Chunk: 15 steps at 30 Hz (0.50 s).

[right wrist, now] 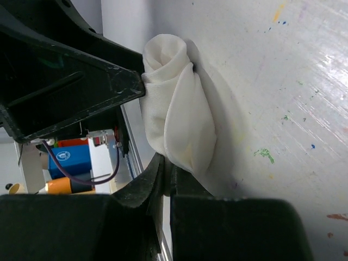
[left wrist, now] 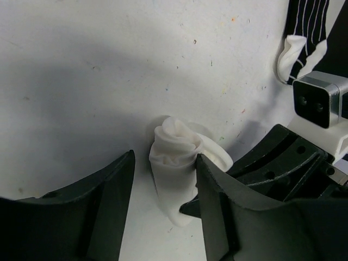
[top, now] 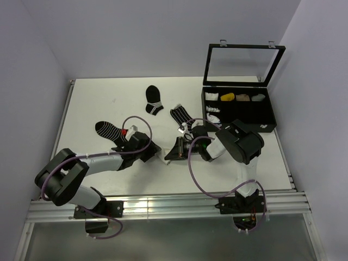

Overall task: Roll the socks
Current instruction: Roll the sock at the center of the board.

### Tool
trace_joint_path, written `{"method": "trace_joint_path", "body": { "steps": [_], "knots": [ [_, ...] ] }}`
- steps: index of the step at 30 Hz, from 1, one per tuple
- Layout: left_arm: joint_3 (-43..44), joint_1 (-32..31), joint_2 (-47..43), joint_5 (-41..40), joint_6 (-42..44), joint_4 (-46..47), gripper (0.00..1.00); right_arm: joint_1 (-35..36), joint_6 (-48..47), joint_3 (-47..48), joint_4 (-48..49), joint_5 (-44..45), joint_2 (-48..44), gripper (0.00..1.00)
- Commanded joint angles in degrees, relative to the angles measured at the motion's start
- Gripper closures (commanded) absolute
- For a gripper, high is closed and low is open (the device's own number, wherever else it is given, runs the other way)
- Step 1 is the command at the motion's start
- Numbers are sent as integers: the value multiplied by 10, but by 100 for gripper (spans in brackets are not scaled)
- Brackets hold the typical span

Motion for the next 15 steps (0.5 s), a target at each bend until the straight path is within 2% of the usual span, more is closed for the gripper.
{"method": "trace_joint_path", "body": {
  "steps": [1,3,6,8,9,11,12,13,14,15],
  "knots": [
    [18,-5,28,20,3,0,46,-4,14,-3,9,-6,17,98],
    [22,-5,39,24,2,-5,49,-4,12,-3,6,-5,17,98],
    [33,-5,56,28,3,-20,60,-4,16,-4,9,-4,13,96],
    [39,-6,63,32,3,-28,71,-4,10,-1,-11,4,3,92],
    [44,-6,67,32,3,-38,82,-4,-8,0,-26,9,-3,91],
    [50,-8,68,25,7,-51,90,-4,-31,5,-81,32,-26,84],
    [57,-9,65,22,9,-58,94,-4,-55,6,-100,41,-36,74],
    [61,-10,63,18,11,-75,99,-4,-67,6,-119,63,-63,70],
    [65,-11,62,10,16,-81,100,-3,-80,6,-157,74,-78,63],
    [76,-12,61,6,19,-101,99,-1,-112,7,-180,91,-96,60]
  ]
}}
